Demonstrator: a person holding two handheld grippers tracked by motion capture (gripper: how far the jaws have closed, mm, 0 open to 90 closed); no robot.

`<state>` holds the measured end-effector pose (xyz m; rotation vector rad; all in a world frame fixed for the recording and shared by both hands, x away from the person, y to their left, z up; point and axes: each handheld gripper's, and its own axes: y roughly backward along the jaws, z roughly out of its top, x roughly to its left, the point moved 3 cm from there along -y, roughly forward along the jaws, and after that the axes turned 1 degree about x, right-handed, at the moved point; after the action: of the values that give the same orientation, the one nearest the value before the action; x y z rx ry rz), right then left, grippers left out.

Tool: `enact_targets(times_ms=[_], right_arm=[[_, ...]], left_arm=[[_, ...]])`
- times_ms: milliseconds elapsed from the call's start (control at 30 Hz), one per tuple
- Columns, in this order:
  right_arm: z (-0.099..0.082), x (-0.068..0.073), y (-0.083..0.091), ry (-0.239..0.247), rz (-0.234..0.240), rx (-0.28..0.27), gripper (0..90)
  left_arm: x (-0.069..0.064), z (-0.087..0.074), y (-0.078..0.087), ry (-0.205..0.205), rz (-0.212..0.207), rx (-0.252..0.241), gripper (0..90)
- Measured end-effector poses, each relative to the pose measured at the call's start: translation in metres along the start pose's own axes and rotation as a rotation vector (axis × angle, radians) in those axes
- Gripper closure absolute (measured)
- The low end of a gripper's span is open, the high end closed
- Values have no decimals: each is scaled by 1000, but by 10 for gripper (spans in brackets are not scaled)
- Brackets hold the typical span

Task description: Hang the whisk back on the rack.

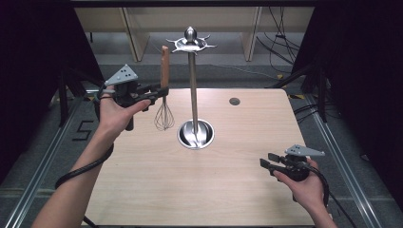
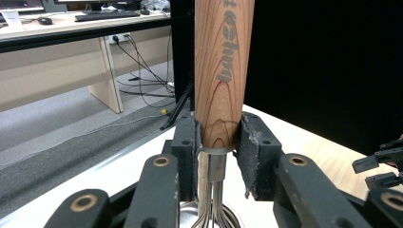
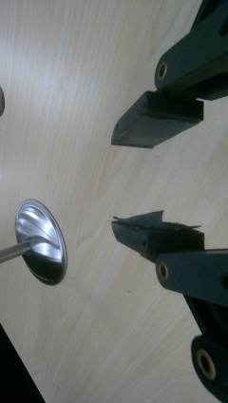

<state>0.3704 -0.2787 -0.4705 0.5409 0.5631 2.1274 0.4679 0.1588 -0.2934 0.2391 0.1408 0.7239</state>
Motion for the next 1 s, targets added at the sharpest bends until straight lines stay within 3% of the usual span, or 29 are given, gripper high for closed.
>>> enact_targets(times_ms=[133, 200, 233, 400, 433, 467, 700, 767, 1000], right_arm=[[0, 0, 0, 1, 1, 1, 532], [-1, 4, 1, -54, 15, 21, 532], [-1, 4, 1, -54, 15, 21, 532], [-1, 4, 0, -48, 13, 19, 533], [0, 0, 0, -4, 1, 2, 533], [0, 0, 0, 1, -1, 0, 533], [0, 0, -1, 2, -3, -2, 533], [-1, 2, -1, -24, 19, 8, 533], [-1, 0, -3, 8, -4, -11, 533]], left_arm=[[1, 1, -1, -1, -1, 8, 694], [2, 1, -2, -1, -1, 14, 694], [2, 1, -2, -1, -2, 16, 694], [2, 2, -3, 3, -8, 21, 694], [2, 2, -3, 2, -8, 21, 694], [3, 3, -3, 3, -8, 23, 694], [3, 5, -4, -3, -13, 35, 694], [3, 5, -4, -7, -16, 37, 694], [2, 6, -6, -11, -25, 46, 694]])
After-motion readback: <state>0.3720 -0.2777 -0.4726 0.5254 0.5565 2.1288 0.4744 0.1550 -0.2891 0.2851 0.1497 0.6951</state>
